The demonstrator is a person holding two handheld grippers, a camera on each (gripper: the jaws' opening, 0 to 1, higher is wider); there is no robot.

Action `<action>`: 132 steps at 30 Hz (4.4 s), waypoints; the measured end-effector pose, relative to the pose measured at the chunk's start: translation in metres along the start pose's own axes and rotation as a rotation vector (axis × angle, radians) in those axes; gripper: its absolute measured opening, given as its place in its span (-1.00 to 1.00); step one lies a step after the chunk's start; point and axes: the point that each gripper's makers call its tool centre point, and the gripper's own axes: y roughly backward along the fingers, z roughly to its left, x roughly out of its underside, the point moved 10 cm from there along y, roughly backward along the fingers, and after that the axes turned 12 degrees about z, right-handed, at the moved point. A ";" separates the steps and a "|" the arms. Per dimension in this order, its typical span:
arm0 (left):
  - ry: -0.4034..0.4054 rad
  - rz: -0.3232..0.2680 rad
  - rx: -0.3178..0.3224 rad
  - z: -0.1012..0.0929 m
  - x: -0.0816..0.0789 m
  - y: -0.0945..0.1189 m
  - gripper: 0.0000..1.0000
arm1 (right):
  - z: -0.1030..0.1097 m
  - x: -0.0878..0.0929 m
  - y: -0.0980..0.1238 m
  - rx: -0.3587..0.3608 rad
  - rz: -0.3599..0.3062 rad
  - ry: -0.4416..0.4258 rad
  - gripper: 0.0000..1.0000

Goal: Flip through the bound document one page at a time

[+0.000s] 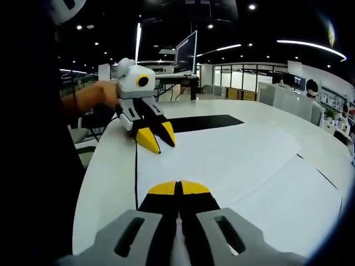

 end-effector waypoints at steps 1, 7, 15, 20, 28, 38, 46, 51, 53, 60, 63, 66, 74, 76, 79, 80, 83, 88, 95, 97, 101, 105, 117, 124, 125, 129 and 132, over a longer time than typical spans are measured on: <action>0.001 0.000 0.000 0.000 0.000 0.000 -0.59 | 0.000 0.000 0.000 -0.002 -0.001 0.000 -0.95; 0.002 -0.004 0.001 0.000 0.000 0.000 -0.59 | 0.004 0.003 0.001 -0.017 -0.017 0.002 -0.95; 0.003 -0.008 0.001 0.000 0.000 -0.001 -0.59 | 0.005 0.004 0.001 -0.019 -0.025 0.004 -0.95; 0.004 -0.012 0.001 0.000 0.001 -0.001 -0.59 | 0.007 0.005 0.002 -0.027 -0.029 0.002 -0.95; 0.004 -0.016 0.003 0.000 0.001 -0.001 -0.59 | 0.008 0.005 0.002 -0.035 -0.027 0.001 -0.95; 0.007 -0.022 0.005 0.000 0.002 -0.001 -0.60 | 0.008 0.006 0.002 -0.051 -0.025 0.004 -0.96; 0.006 -0.025 0.005 0.000 0.002 -0.001 -0.60 | 0.011 0.005 0.002 -0.055 -0.027 0.013 -0.96; 0.010 -0.031 0.005 0.000 0.003 -0.001 -0.60 | 0.013 0.004 0.003 -0.056 -0.028 0.019 -0.96; 0.010 -0.030 0.006 0.000 0.002 -0.001 -0.60 | 0.014 0.004 0.003 -0.061 -0.028 0.022 -0.96; 0.006 -0.030 0.003 -0.001 0.002 -0.001 -0.60 | 0.016 0.004 0.003 -0.062 -0.028 0.022 -0.96; 0.006 -0.032 0.002 -0.001 0.003 -0.001 -0.60 | 0.017 0.004 0.003 -0.064 -0.029 0.026 -0.96; 0.009 -0.036 0.003 0.000 0.003 -0.001 -0.60 | 0.018 0.004 0.003 -0.071 -0.030 0.032 -0.96; 0.007 -0.044 0.001 -0.001 0.004 -0.001 -0.60 | 0.018 0.005 0.003 -0.082 -0.034 0.035 -0.96; 0.003 -0.042 -0.002 -0.001 0.003 -0.001 -0.60 | 0.018 0.005 0.004 -0.078 -0.034 0.037 -0.96; 0.000 -0.046 -0.003 -0.001 0.004 -0.002 -0.60 | 0.018 0.005 0.004 -0.074 -0.034 0.035 -0.96; 0.000 -0.048 -0.003 -0.001 0.004 -0.002 -0.60 | 0.018 0.005 0.004 -0.073 -0.034 0.035 -0.96; 0.002 -0.053 -0.003 -0.001 0.004 -0.002 -0.60 | 0.018 0.006 0.004 -0.073 -0.034 0.035 -0.96; 0.001 -0.056 -0.002 -0.001 0.004 -0.002 -0.60 | 0.019 0.007 0.005 -0.075 -0.036 0.037 -0.96; 0.000 -0.060 -0.001 -0.001 0.004 -0.002 -0.60 | 0.020 0.007 0.006 -0.086 -0.036 0.037 -0.96; 0.000 -0.063 -0.003 -0.002 0.005 -0.003 -0.60 | 0.020 0.007 0.006 -0.087 -0.034 0.036 -0.96; -0.016 -0.075 -0.013 -0.003 0.007 -0.002 -0.60 | 0.020 0.007 0.006 -0.092 -0.038 0.034 -0.95; -0.029 -0.088 -0.001 -0.003 0.007 -0.002 -0.56 | 0.020 0.006 0.006 -0.095 -0.032 0.034 -0.95; -0.160 -0.108 0.062 -0.008 -0.003 0.019 -0.54 | 0.013 -0.004 0.020 -0.049 -0.076 -0.004 -0.95; -0.138 -0.260 0.034 0.004 -0.024 0.073 -0.53 | -0.004 -0.020 0.059 0.034 -0.203 -0.109 -0.94; -0.139 -0.265 0.031 0.005 -0.025 0.076 -0.53 | -0.007 -0.022 0.067 0.045 -0.214 -0.120 -0.93; -0.152 -0.284 -0.003 0.011 -0.032 0.100 -0.51 | -0.016 -0.026 0.089 0.100 -0.200 -0.142 -0.84; -0.161 -0.294 -0.025 0.016 -0.036 0.114 -0.49 | -0.024 -0.029 0.109 0.162 -0.193 -0.146 -0.82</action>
